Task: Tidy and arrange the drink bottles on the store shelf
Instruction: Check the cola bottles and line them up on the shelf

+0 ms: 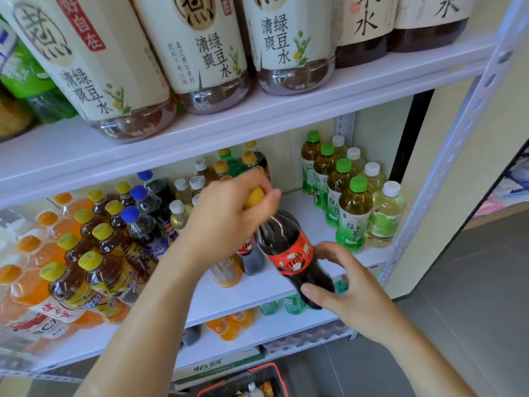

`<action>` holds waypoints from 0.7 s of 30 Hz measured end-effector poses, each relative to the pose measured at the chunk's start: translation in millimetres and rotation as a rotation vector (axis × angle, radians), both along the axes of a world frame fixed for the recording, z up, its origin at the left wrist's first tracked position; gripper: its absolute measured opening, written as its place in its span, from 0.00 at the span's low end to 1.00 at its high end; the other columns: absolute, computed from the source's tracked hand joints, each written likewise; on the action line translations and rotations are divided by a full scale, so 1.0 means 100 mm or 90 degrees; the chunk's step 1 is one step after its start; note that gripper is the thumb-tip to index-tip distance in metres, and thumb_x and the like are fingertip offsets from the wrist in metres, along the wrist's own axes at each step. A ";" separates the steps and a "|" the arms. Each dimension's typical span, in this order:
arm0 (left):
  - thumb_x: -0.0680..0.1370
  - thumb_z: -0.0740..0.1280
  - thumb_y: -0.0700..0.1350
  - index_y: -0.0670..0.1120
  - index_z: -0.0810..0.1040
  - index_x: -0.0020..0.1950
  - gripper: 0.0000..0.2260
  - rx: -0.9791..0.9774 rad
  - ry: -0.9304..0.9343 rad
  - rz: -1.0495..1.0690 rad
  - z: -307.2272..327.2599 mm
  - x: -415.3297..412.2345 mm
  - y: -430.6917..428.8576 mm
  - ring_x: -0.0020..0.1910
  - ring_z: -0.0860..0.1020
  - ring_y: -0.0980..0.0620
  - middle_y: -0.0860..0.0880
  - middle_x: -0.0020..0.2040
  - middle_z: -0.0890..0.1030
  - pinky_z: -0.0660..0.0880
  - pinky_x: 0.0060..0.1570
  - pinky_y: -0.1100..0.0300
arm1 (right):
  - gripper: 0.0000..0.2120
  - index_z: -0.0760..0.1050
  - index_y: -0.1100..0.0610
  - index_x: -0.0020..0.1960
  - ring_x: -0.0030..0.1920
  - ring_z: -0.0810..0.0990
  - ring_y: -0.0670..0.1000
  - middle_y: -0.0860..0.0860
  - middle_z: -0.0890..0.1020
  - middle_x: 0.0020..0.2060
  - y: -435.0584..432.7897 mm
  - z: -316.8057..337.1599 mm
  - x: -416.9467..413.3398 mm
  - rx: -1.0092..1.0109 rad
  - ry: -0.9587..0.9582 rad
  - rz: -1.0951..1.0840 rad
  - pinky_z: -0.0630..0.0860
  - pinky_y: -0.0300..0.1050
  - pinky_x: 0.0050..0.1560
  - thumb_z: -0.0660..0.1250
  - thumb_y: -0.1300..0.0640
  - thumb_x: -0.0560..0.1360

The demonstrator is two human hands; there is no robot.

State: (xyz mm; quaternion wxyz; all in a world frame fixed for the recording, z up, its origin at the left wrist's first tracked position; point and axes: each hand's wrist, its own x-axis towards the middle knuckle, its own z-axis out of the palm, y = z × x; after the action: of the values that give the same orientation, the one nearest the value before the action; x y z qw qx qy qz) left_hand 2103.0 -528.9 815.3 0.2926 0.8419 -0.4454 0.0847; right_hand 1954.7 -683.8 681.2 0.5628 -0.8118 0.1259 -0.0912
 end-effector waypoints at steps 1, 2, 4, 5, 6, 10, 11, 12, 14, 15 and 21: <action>0.79 0.62 0.56 0.50 0.77 0.46 0.11 0.040 -0.050 -0.021 -0.01 -0.05 -0.04 0.30 0.76 0.54 0.51 0.31 0.78 0.75 0.34 0.55 | 0.32 0.65 0.35 0.64 0.64 0.69 0.34 0.33 0.73 0.61 0.02 0.04 0.06 -0.026 -0.016 0.014 0.68 0.34 0.58 0.70 0.33 0.63; 0.80 0.62 0.56 0.50 0.78 0.47 0.11 0.071 -0.083 -0.039 -0.03 -0.09 -0.09 0.31 0.77 0.53 0.51 0.32 0.78 0.76 0.34 0.53 | 0.33 0.63 0.33 0.66 0.64 0.69 0.32 0.31 0.72 0.62 0.05 0.08 0.12 -0.035 -0.036 0.029 0.68 0.31 0.57 0.71 0.33 0.64; 0.81 0.63 0.55 0.49 0.78 0.50 0.11 0.116 -0.099 -0.067 -0.09 -0.13 -0.14 0.35 0.78 0.52 0.51 0.35 0.80 0.76 0.36 0.51 | 0.34 0.59 0.29 0.66 0.60 0.72 0.32 0.30 0.73 0.60 0.09 0.14 0.27 -0.070 -0.068 0.049 0.71 0.28 0.53 0.72 0.36 0.66; 0.80 0.64 0.56 0.49 0.78 0.53 0.12 0.132 -0.082 -0.079 -0.13 -0.13 -0.15 0.36 0.78 0.52 0.51 0.38 0.81 0.75 0.37 0.51 | 0.34 0.58 0.28 0.66 0.58 0.74 0.34 0.31 0.74 0.58 0.09 0.16 0.34 -0.104 -0.078 0.051 0.73 0.30 0.52 0.73 0.38 0.67; 0.79 0.64 0.57 0.50 0.78 0.55 0.13 0.134 -0.036 -0.082 -0.16 -0.11 -0.14 0.37 0.78 0.54 0.52 0.39 0.81 0.76 0.38 0.51 | 0.34 0.58 0.27 0.65 0.56 0.76 0.37 0.32 0.75 0.56 0.08 0.17 0.40 -0.127 -0.085 0.049 0.75 0.34 0.51 0.74 0.40 0.67; 0.78 0.69 0.52 0.51 0.78 0.62 0.14 0.017 0.034 0.020 -0.24 0.13 0.02 0.43 0.78 0.56 0.52 0.47 0.80 0.76 0.44 0.59 | 0.33 0.63 0.29 0.62 0.56 0.76 0.34 0.29 0.76 0.54 -0.07 0.09 0.59 -0.044 -0.094 0.047 0.76 0.36 0.52 0.77 0.48 0.66; 0.77 0.71 0.49 0.49 0.79 0.62 0.14 0.012 -0.053 0.083 -0.29 0.23 0.07 0.47 0.78 0.53 0.50 0.50 0.80 0.75 0.47 0.59 | 0.33 0.64 0.29 0.61 0.57 0.75 0.32 0.28 0.75 0.54 -0.11 0.07 0.65 -0.023 -0.093 0.044 0.74 0.33 0.53 0.78 0.49 0.66; 0.77 0.71 0.46 0.48 0.80 0.62 0.14 0.029 -0.117 0.146 -0.33 0.31 0.11 0.51 0.77 0.49 0.47 0.54 0.81 0.74 0.51 0.57 | 0.33 0.64 0.29 0.60 0.57 0.74 0.31 0.28 0.75 0.54 -0.15 0.05 0.73 -0.013 -0.089 0.042 0.71 0.30 0.52 0.78 0.50 0.66; 0.77 0.70 0.49 0.48 0.77 0.67 0.19 0.155 -0.150 0.225 -0.42 0.43 0.15 0.59 0.74 0.41 0.44 0.61 0.79 0.71 0.58 0.51 | 0.32 0.66 0.30 0.59 0.55 0.75 0.33 0.30 0.77 0.53 -0.19 0.01 0.88 -0.016 -0.077 0.048 0.68 0.27 0.50 0.79 0.51 0.65; 0.78 0.69 0.53 0.49 0.74 0.70 0.22 0.236 -0.143 0.247 -0.47 0.47 0.15 0.62 0.73 0.41 0.45 0.63 0.78 0.71 0.59 0.50 | 0.32 0.66 0.32 0.60 0.54 0.76 0.35 0.32 0.77 0.54 -0.20 -0.01 0.97 -0.021 -0.073 0.052 0.68 0.28 0.50 0.79 0.51 0.65; 0.79 0.68 0.45 0.48 0.74 0.69 0.18 0.255 -0.075 0.225 -0.61 0.56 0.16 0.56 0.78 0.40 0.44 0.60 0.80 0.76 0.50 0.49 | 0.36 0.68 0.44 0.67 0.63 0.75 0.50 0.50 0.75 0.62 -0.14 -0.30 1.39 -0.016 -0.054 0.070 0.72 0.52 0.65 0.80 0.56 0.64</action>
State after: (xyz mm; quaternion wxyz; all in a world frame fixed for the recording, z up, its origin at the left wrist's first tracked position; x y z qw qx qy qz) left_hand 2159.1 -512.9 754.0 0.0748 0.9413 -0.3155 0.0936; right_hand 2094.2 -697.5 651.0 0.5615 -0.8199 0.0560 -0.0961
